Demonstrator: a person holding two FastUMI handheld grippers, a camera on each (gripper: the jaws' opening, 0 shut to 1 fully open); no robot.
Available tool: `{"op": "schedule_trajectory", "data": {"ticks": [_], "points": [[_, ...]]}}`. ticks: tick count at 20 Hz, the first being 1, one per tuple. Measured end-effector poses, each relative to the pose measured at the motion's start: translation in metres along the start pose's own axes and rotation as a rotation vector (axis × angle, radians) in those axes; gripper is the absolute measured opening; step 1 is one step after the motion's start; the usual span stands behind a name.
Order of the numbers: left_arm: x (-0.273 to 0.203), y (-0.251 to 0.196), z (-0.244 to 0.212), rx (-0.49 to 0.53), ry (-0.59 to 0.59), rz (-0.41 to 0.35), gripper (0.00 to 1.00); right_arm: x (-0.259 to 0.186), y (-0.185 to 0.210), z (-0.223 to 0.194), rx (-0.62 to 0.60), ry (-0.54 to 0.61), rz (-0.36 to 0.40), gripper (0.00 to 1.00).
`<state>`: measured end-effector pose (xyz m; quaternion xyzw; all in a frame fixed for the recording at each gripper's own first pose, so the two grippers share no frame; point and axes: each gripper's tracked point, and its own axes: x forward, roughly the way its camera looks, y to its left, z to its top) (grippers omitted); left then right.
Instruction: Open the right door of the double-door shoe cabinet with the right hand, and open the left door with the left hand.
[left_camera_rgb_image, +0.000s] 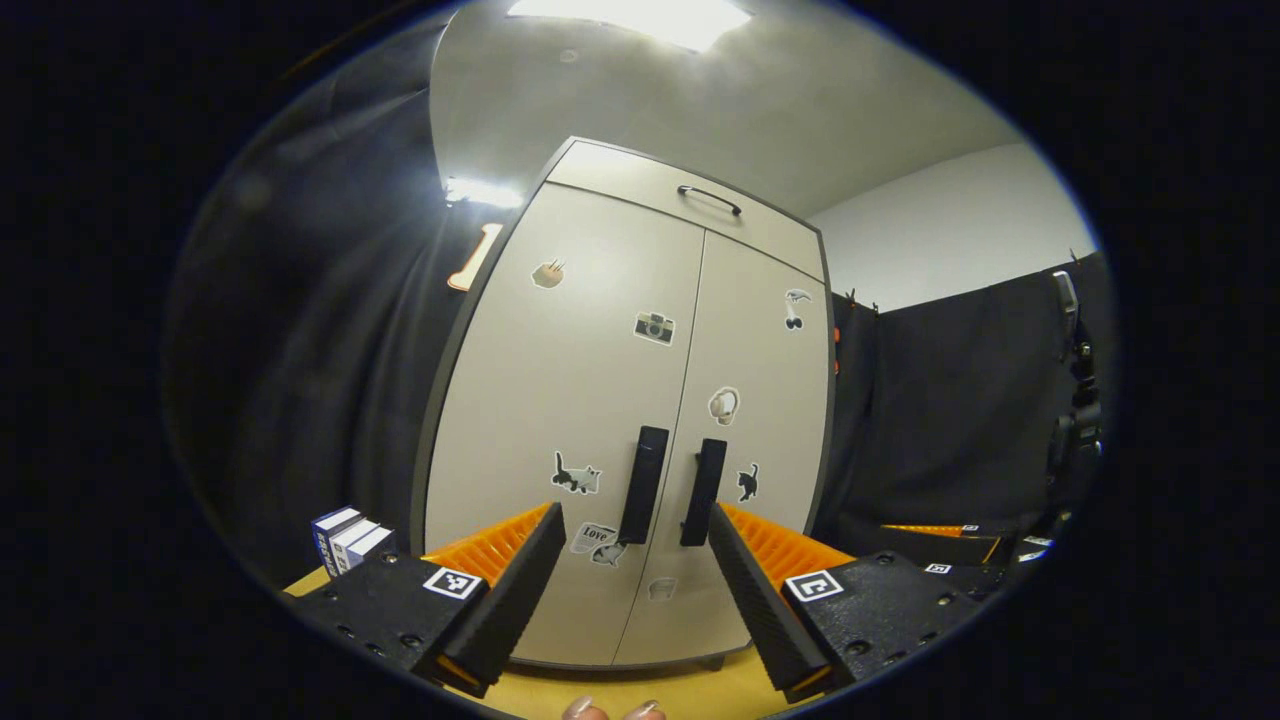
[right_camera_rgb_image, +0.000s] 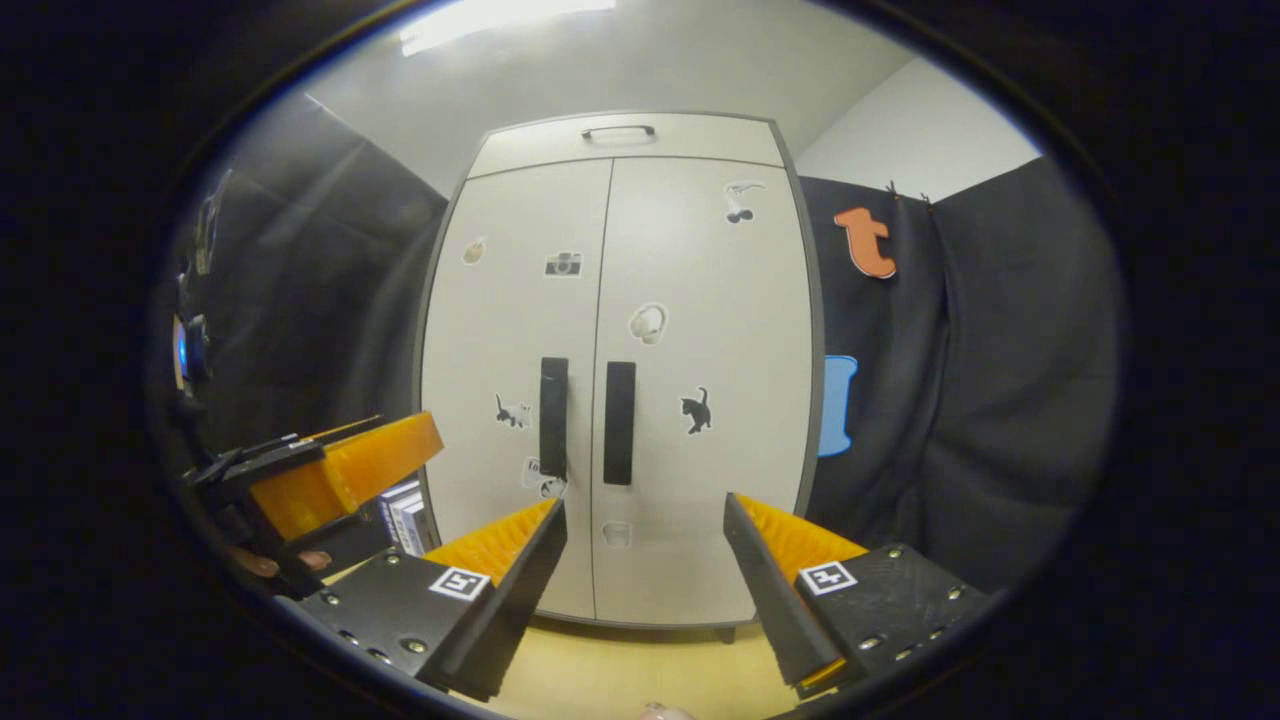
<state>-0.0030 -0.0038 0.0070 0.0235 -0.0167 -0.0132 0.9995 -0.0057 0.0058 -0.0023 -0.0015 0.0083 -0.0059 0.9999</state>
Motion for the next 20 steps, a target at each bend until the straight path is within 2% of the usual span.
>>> {"op": "schedule_trajectory", "data": {"ticks": [3, 8, 9, 10, 11, 12, 20], "points": [[-0.001, 0.0, 0.007, -0.019, -0.026, -0.004, 0.95, -0.001, 0.004, 0.001, 0.021, 0.002, 0.022, 0.97], [-0.001, 0.003, -0.001, -0.024, 0.001, 0.001, 0.95, 0.002, 0.007, -0.002, 0.013, 0.01, 0.027, 0.94], [0.0, 0.004, -0.003, -0.029, 0.006, -0.002, 0.91, 0.003, 0.008, -0.002, 0.013, 0.013, 0.028, 0.94], [0.0, 0.005, -0.002, -0.029, 0.009, -0.001, 0.95, 0.004, 0.008, -0.003, 0.014, 0.015, 0.025, 0.94], [0.0, 0.007, -0.002, -0.025, 0.01, 0.0, 0.91, 0.005, 0.008, -0.003, 0.015, 0.016, 0.022, 0.94], [0.0, 0.008, -0.003, -0.02, 0.012, -0.003, 0.95, 0.006, 0.008, -0.002, 0.016, 0.015, 0.018, 0.94], [0.001, 0.012, -0.009, -0.005, 0.054, -0.065, 0.95, 0.03, 0.016, 0.002, 0.031, 0.001, -0.017, 0.94]]}}
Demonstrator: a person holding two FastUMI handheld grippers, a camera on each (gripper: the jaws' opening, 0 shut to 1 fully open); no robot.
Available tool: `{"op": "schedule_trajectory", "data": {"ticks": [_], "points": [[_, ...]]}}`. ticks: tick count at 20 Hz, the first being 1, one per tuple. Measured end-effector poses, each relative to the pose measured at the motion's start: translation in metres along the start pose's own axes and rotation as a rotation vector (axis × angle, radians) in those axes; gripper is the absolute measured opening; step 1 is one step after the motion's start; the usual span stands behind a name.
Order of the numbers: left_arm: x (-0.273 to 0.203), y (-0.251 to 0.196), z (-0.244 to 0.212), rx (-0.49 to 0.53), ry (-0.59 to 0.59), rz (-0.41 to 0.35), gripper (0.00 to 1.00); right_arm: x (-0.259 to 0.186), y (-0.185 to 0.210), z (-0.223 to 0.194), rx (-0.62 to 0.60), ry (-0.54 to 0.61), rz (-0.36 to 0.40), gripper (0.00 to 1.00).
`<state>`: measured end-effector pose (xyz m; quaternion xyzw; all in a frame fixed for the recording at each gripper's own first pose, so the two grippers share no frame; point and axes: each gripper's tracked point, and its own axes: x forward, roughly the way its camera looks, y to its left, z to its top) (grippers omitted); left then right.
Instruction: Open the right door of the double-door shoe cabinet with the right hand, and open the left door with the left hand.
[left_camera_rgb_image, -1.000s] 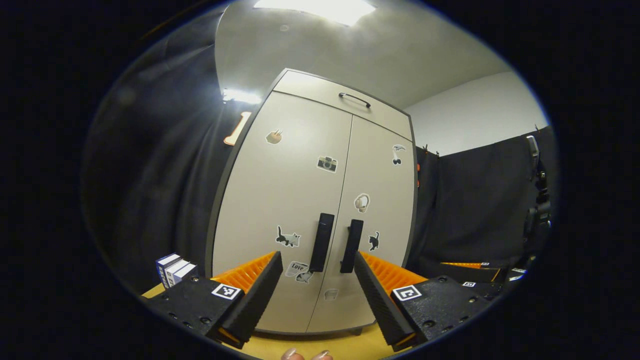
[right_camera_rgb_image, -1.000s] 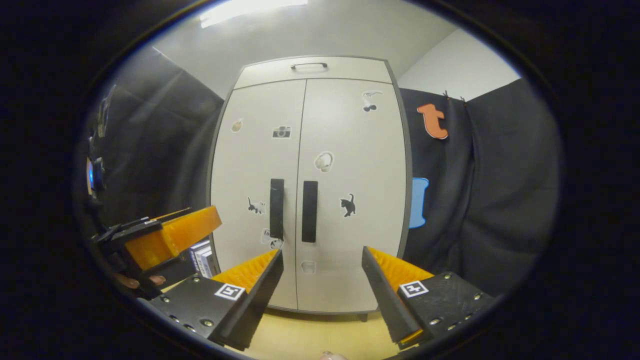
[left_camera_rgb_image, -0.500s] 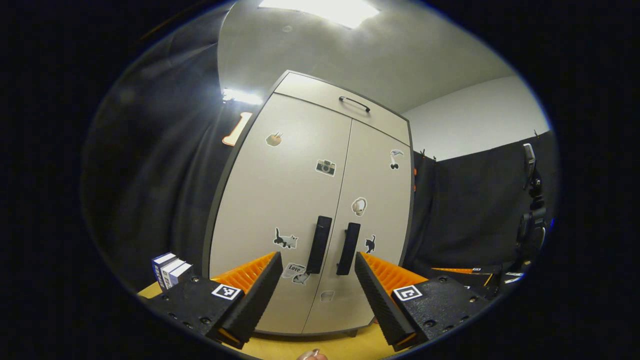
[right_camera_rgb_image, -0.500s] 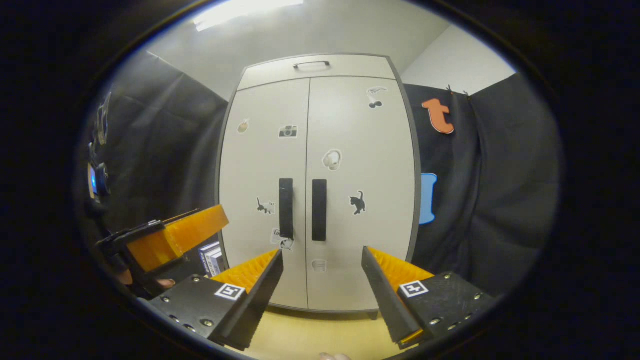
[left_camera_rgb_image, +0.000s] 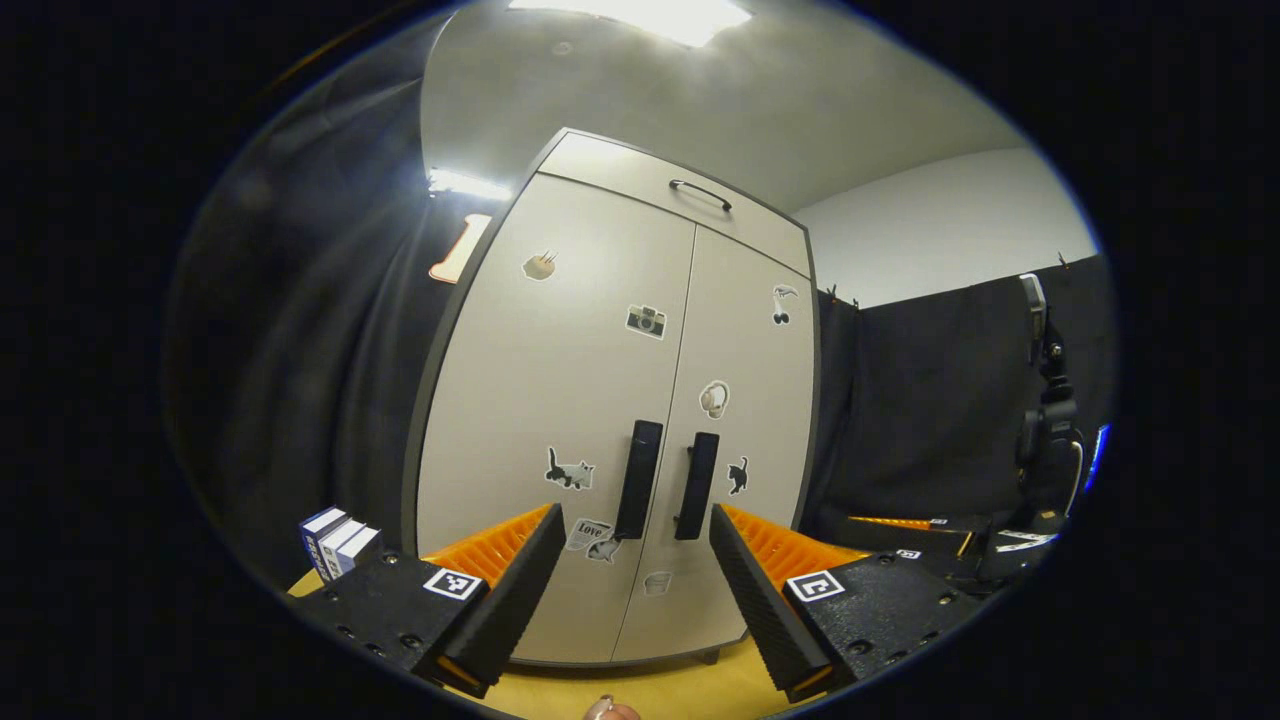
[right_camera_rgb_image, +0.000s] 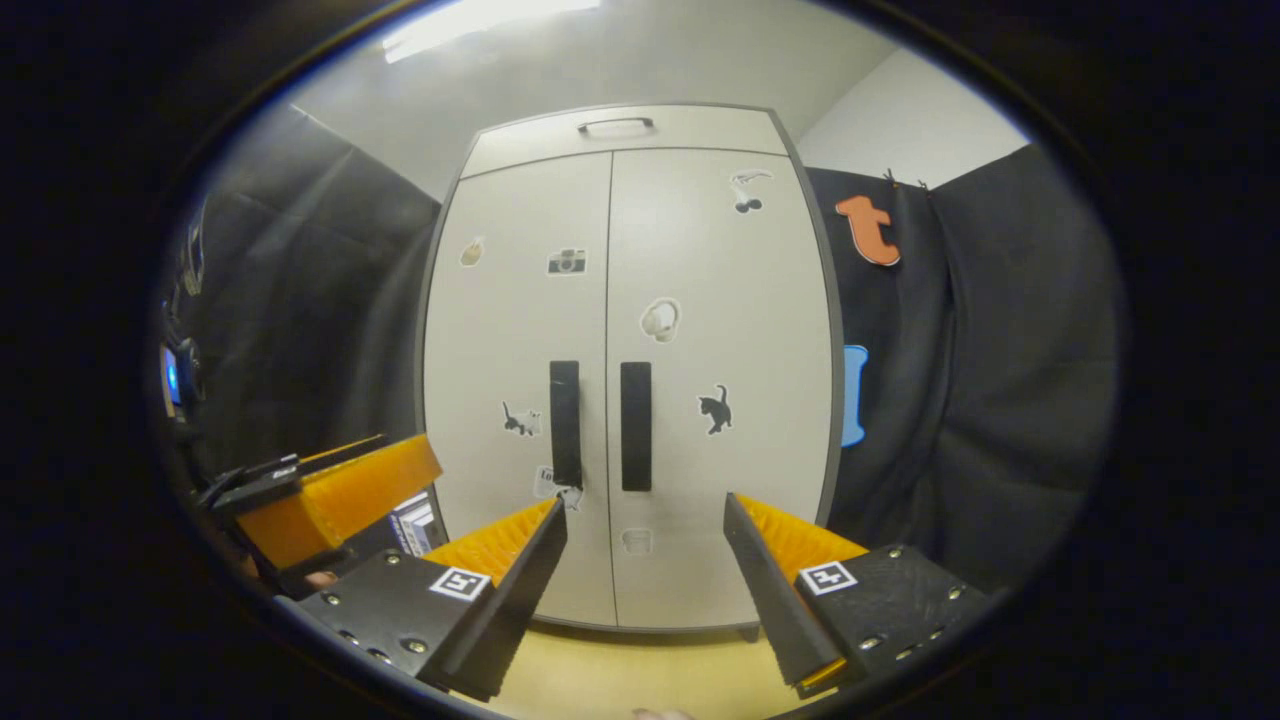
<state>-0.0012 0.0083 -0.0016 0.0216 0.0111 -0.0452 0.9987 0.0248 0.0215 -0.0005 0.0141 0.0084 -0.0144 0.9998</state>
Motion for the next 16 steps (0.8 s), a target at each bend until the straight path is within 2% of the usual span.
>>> {"op": "schedule_trajectory", "data": {"ticks": [1, 2, 3, 5, 6, 7, 8, 12, 16], "points": [[0.0, 0.002, -0.001, -0.004, 0.005, -0.001, 0.95, 0.007, 0.001, 0.0, -0.001, 0.001, -0.003, 0.96], [0.001, 0.004, -0.004, -0.011, 0.014, 0.001, 0.99, 0.015, 0.003, -0.001, -0.005, 0.006, 0.0, 0.94], [0.001, 0.005, -0.006, -0.019, 0.024, 0.001, 0.95, 0.025, 0.005, 0.0, -0.009, 0.006, 0.008, 0.94], [0.004, 0.009, -0.006, -0.013, 0.02, 0.007, 0.95, 0.049, 0.008, 0.003, -0.018, -0.006, 0.017, 0.96], [0.007, 0.013, -0.006, -0.001, 0.015, 0.025, 0.95, 0.062, 0.009, 0.002, -0.023, -0.005, 0.023, 0.94], [0.01, 0.014, -0.008, 0.009, 0.016, 0.034, 0.95, 0.076, 0.01, 0.003, -0.03, -0.005, 0.029, 0.96], [0.013, 0.013, -0.009, 0.019, 0.018, 0.034, 0.95, 0.091, 0.009, 0.004, -0.036, -0.01, 0.025, 0.94], [0.024, 0.011, -0.012, 0.033, 0.017, 0.038, 0.95, 0.141, 0.005, 0.0, -0.062, -0.014, 0.006, 0.94], [0.032, 0.013, -0.019, 0.024, 0.03, 0.039, 0.95, 0.166, 0.005, -0.011, -0.061, 0.008, 0.002, 0.94]]}}
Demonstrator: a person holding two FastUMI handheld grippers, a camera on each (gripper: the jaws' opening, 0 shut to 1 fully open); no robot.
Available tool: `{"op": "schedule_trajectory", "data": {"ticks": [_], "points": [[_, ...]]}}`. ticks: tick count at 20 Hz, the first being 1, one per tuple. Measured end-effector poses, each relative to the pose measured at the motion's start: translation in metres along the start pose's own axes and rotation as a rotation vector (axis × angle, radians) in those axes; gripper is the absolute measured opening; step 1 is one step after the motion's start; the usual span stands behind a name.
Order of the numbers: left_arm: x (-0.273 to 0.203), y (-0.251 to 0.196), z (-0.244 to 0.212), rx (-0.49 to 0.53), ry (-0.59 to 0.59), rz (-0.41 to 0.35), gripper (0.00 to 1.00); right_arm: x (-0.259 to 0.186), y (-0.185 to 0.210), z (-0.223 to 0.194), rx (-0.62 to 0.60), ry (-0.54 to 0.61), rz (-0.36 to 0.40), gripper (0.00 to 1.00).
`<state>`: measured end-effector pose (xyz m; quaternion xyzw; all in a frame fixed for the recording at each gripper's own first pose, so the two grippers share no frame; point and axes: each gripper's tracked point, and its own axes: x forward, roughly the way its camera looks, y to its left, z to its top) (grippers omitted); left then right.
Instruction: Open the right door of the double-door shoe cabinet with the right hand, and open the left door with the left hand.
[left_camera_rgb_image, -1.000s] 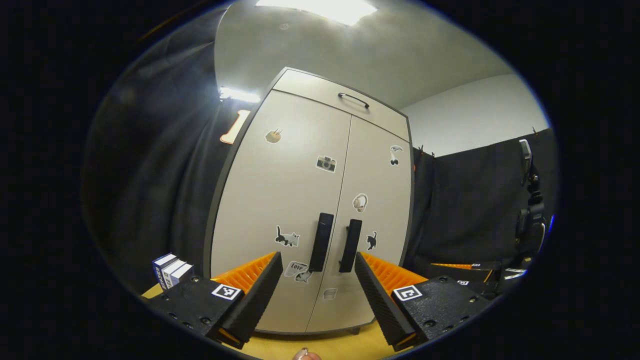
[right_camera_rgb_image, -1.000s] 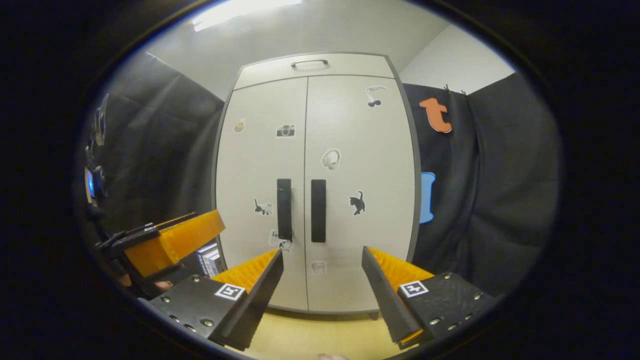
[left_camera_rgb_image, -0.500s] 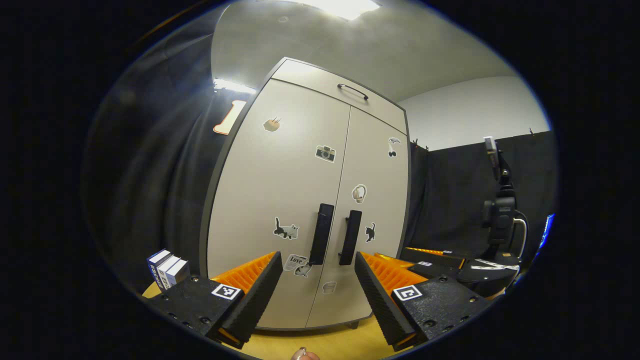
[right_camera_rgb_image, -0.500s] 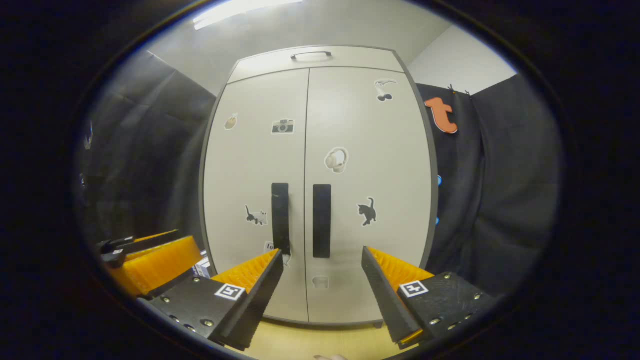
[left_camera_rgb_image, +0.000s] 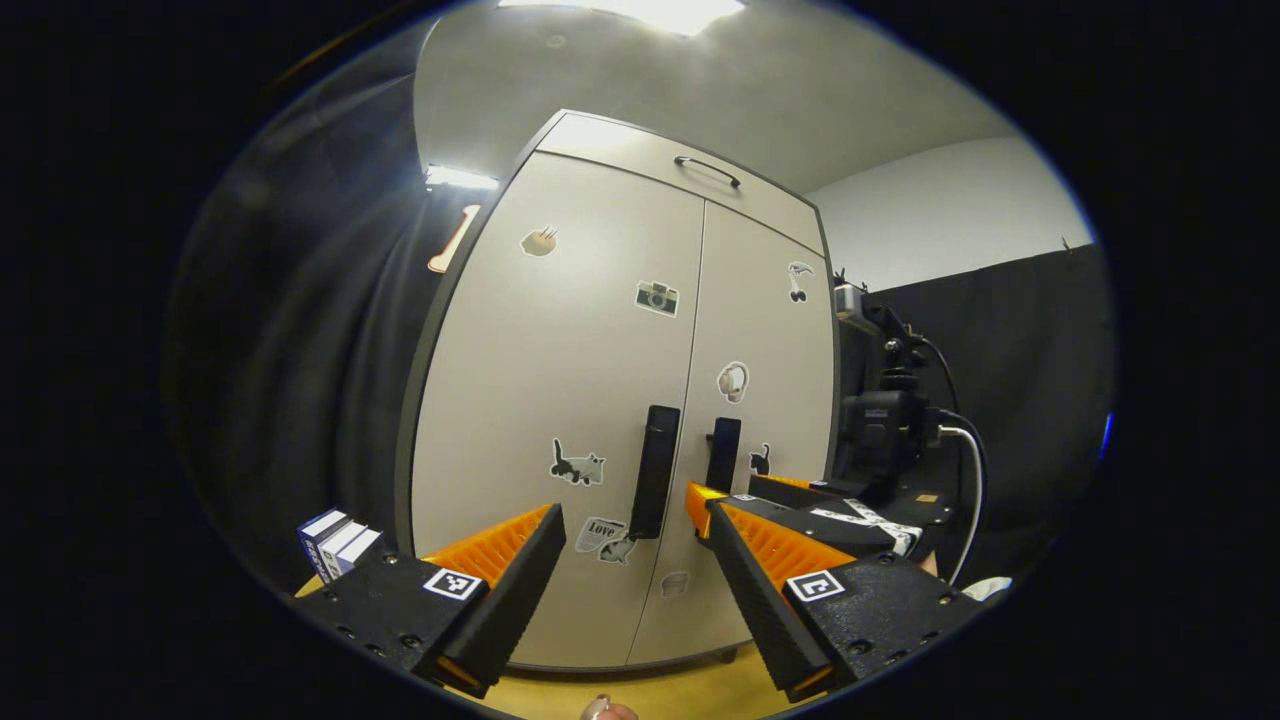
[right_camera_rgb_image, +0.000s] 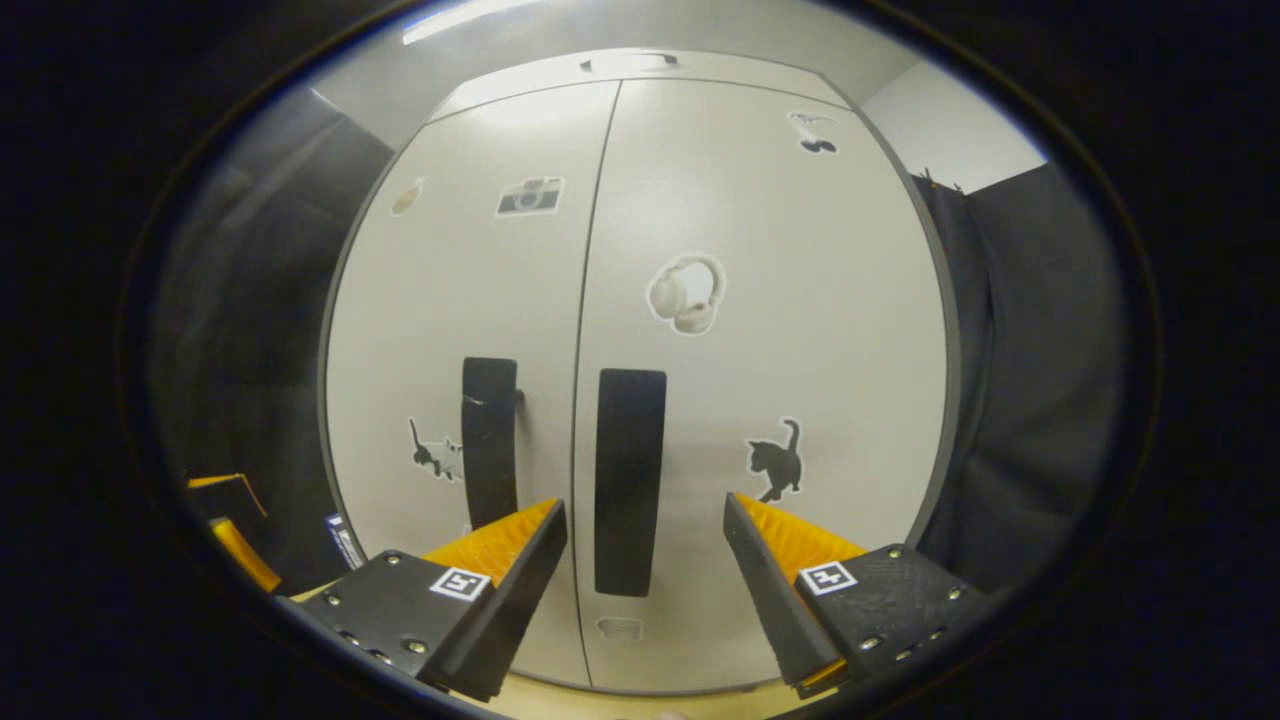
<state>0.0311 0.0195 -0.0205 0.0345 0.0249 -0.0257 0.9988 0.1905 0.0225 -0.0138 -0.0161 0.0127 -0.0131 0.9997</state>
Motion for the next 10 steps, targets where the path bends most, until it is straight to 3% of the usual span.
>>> {"op": "schedule_trajectory", "data": {"ticks": [2, 5, 6, 7, 10], "points": [[0.003, 0.004, -0.004, -0.003, 0.008, 0.007, 0.95, 0.005, 0.001, -0.003, -0.002, 0.007, -0.008, 0.99], [0.004, 0.01, -0.008, -0.019, 0.019, 0.017, 0.95, 0.009, 0.0, -0.004, -0.012, 0.006, -0.034, 0.75], [0.004, 0.013, -0.009, -0.021, 0.024, 0.021, 0.95, 0.008, 0.0, -0.003, -0.006, 0.005, -0.035, 0.75], [0.004, 0.016, -0.01, -0.022, 0.027, 0.024, 0.95, 0.011, 0.003, -0.005, -0.002, 0.01, -0.035, 0.6], [0.003, 0.022, -0.011, -0.023, 0.033, 0.031, 0.95, 0.009, 0.008, -0.009, -0.014, 0.02, -0.023, 0.51]]}}
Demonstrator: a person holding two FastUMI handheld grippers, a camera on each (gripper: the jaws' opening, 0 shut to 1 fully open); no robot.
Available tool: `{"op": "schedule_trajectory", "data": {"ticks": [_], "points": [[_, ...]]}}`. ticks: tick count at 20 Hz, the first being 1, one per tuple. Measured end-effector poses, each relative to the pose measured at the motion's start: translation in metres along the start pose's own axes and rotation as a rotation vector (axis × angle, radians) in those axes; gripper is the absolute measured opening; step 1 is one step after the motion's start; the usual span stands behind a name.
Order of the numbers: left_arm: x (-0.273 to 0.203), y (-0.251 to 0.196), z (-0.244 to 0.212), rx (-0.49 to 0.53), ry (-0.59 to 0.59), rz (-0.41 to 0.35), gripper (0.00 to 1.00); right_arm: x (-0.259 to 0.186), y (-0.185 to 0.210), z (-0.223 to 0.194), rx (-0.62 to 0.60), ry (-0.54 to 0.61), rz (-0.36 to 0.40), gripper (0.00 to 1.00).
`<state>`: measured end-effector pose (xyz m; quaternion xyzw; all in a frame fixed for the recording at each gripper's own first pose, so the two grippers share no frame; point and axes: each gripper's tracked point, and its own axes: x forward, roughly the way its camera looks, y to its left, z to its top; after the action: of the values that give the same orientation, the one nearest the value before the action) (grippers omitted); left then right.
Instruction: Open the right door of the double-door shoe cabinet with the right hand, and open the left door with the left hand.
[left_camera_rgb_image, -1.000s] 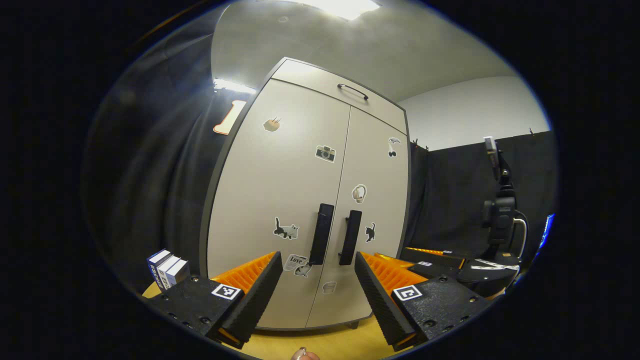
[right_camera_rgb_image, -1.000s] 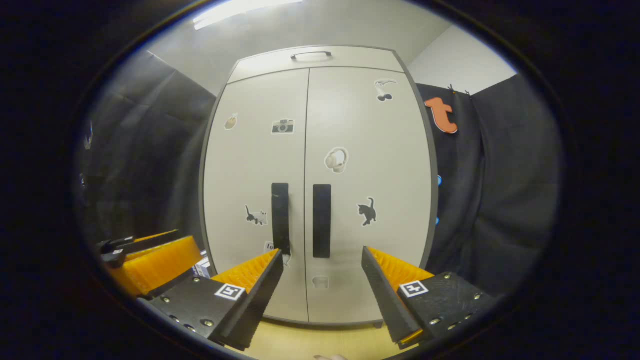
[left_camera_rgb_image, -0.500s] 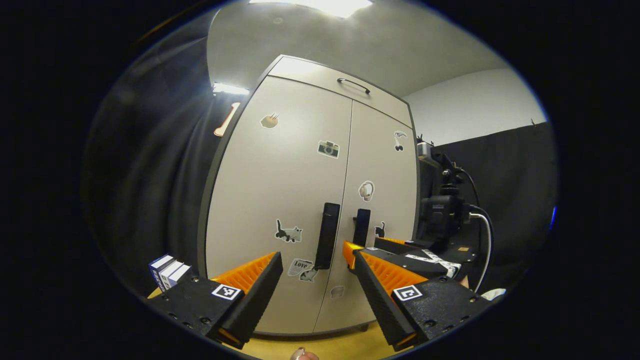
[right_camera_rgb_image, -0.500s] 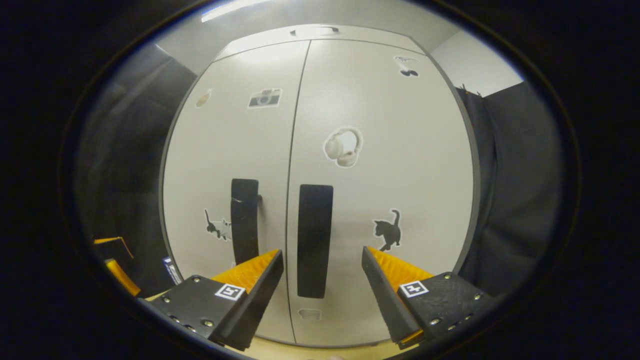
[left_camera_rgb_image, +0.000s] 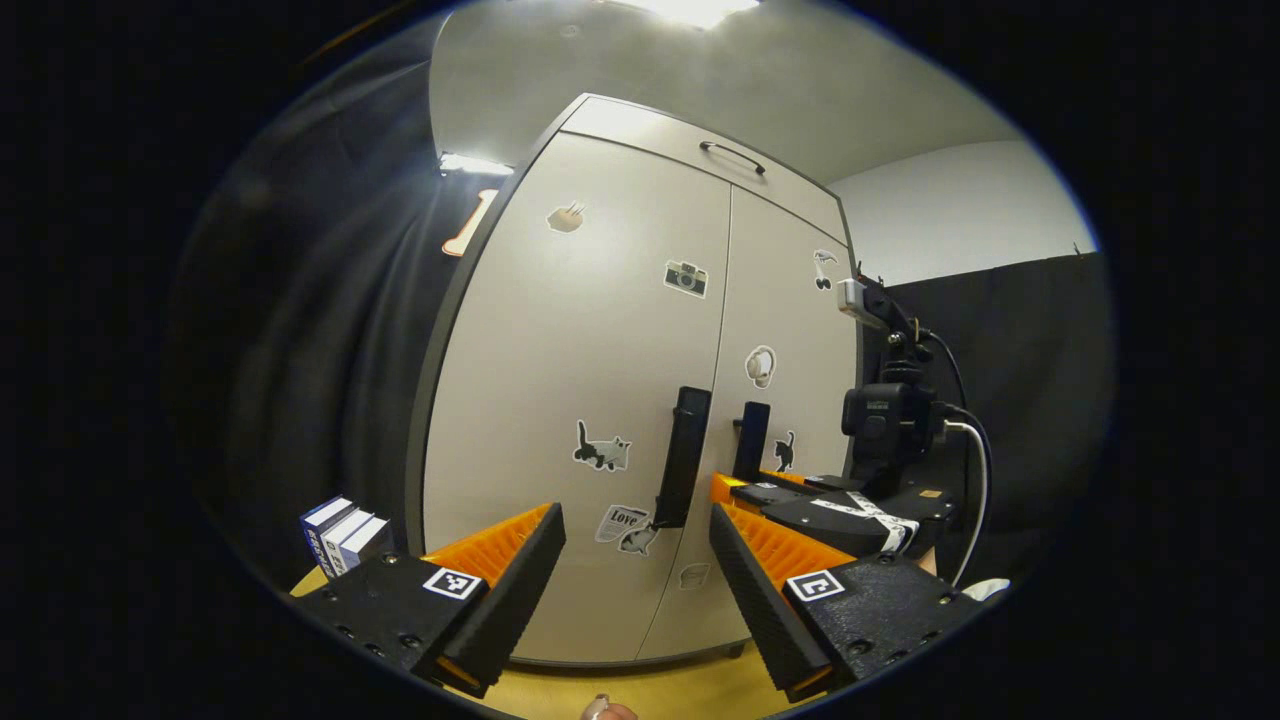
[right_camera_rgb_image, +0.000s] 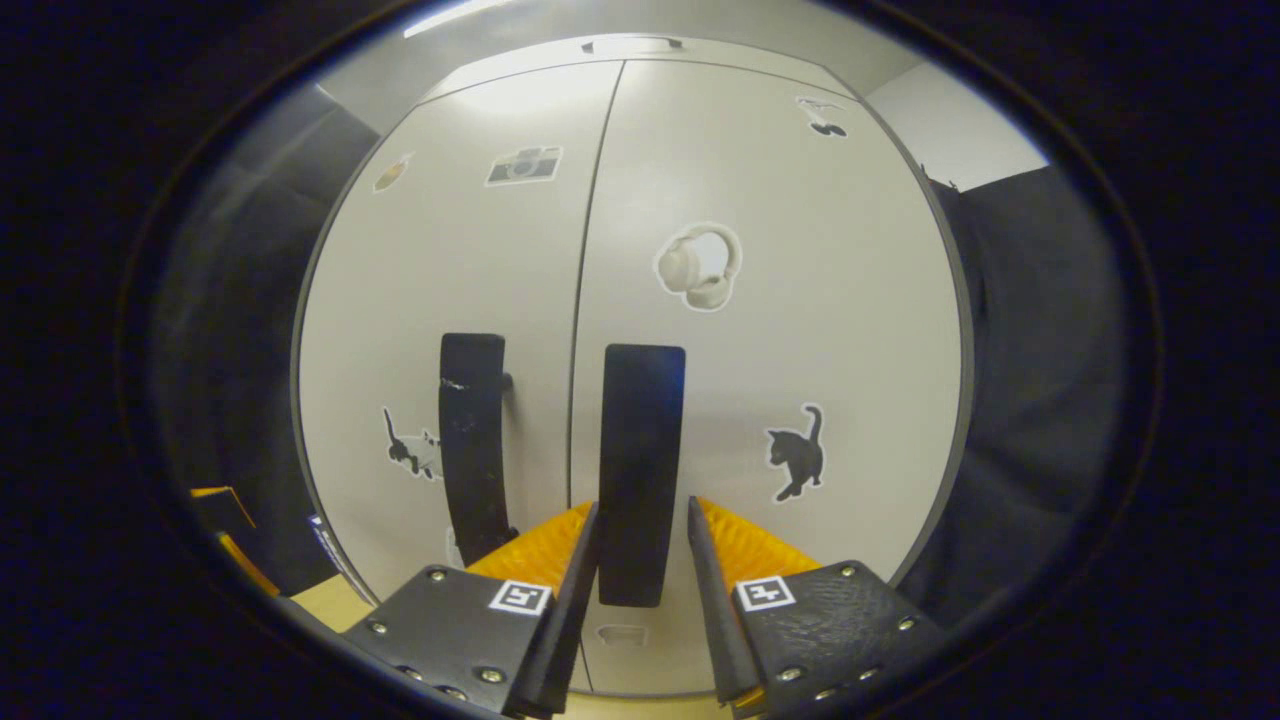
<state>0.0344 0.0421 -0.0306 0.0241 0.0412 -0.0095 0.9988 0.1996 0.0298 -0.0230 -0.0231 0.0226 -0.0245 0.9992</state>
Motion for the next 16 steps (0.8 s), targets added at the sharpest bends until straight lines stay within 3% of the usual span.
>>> {"op": "schedule_trajectory", "data": {"ticks": [1, 2, 4, 5, 6, 7, 9, 10, 16], "points": [[-0.001, 0.002, 0.0, 0.002, 0.002, 0.0, 0.95, 0.006, 0.0, 0.002, 0.024, -0.004, -0.007, 0.51], [-0.001, 0.003, -0.001, 0.005, 0.004, 0.001, 0.95, 0.001, 0.001, -0.001, 0.032, 0.005, -0.021, 0.35], [-0.003, 0.007, -0.001, 0.009, 0.008, 0.005, 0.95, 0.001, 0.0, 0.0, 0.031, 0.003, -0.027, 0.35], [-0.004, 0.009, -0.002, 0.007, 0.011, 0.005, 0.95, 0.002, 0.0, 0.0, 0.026, -0.004, -0.027, 0.29], [-0.004, 0.011, -0.003, 0.003, 0.013, 0.007, 0.95, 0.002, 0.0, -0.001, 0.03, 0.003, -0.029, 0.34], [-0.004, 0.013, -0.003, 0.0, 0.015, 0.009, 0.95, 0.002, 0.0, 0.0, 0.029, 0.003, -0.028, 0.23], [-0.004, 0.016, -0.005, -0.003, 0.023, 0.011, 0.95, 0.0, 0.0, 0.0, 0.04, 0.004, -0.033, 0.27], [-0.005, 0.017, -0.005, -0.001, 0.027, 0.012, 0.95, 0.001, -0.001, 0.0, 0.034, -0.003, -0.044, 0.16], [-0.003, 0.024, -0.012, -0.009, 0.047, 0.018, 0.95, -0.007, -0.002, 0.001, 0.015, -0.002, -0.013, 0.16]]}}
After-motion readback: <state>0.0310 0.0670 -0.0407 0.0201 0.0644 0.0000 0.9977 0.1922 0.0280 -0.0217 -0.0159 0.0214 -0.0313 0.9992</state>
